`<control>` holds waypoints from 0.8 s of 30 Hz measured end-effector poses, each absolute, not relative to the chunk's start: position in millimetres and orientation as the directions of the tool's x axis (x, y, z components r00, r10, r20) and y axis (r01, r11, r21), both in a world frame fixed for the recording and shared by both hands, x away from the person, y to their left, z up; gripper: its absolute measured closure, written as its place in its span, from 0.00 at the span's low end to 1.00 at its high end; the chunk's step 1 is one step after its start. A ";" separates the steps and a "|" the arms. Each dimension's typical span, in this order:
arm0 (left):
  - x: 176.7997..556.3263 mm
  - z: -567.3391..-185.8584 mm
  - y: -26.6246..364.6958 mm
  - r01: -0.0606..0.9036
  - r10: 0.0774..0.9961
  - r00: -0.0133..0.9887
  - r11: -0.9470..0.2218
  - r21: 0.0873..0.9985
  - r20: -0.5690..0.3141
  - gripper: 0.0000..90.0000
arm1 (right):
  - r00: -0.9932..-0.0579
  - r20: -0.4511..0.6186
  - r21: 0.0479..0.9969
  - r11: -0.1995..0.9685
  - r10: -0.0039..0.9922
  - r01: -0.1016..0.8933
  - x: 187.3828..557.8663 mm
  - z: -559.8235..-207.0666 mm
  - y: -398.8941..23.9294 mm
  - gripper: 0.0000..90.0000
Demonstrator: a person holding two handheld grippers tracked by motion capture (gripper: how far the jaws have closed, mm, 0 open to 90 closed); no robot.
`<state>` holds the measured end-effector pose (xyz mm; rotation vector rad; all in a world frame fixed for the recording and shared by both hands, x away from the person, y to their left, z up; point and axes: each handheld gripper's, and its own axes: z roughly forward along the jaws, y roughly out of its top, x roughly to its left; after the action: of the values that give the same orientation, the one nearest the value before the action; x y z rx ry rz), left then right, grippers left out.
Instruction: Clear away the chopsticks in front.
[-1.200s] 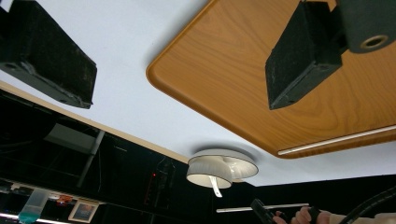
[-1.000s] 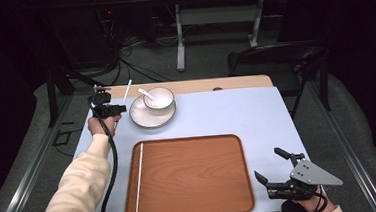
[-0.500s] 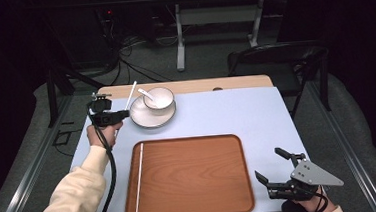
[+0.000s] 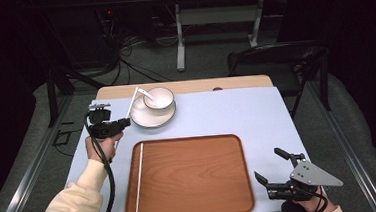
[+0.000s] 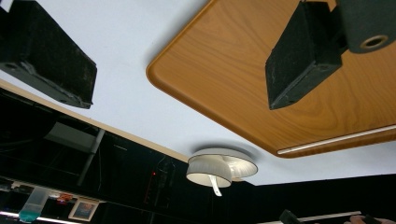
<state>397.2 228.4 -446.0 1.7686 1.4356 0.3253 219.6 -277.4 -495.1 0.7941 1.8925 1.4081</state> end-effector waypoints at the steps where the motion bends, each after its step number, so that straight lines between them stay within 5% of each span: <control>1: 395.4 -446.1 227.9 0.692 0.903 0.321 -0.017 0.721 -0.286 0.94 | -0.611 -0.137 0.966 0.242 0.780 0.091 219.6 -495.1 -277.5 0.09; 24: 325.1 -462.6 199.6 0.648 0.880 0.400 -0.075 0.758 -0.256 0.94 | -0.614 -0.141 0.965 0.246 0.777 0.090 219.2 -494.6 -276.4 0.09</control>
<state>325.1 199.6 -462.6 1.8008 1.3260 0.3403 219.2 -276.4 -494.6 0.7892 1.8954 1.4070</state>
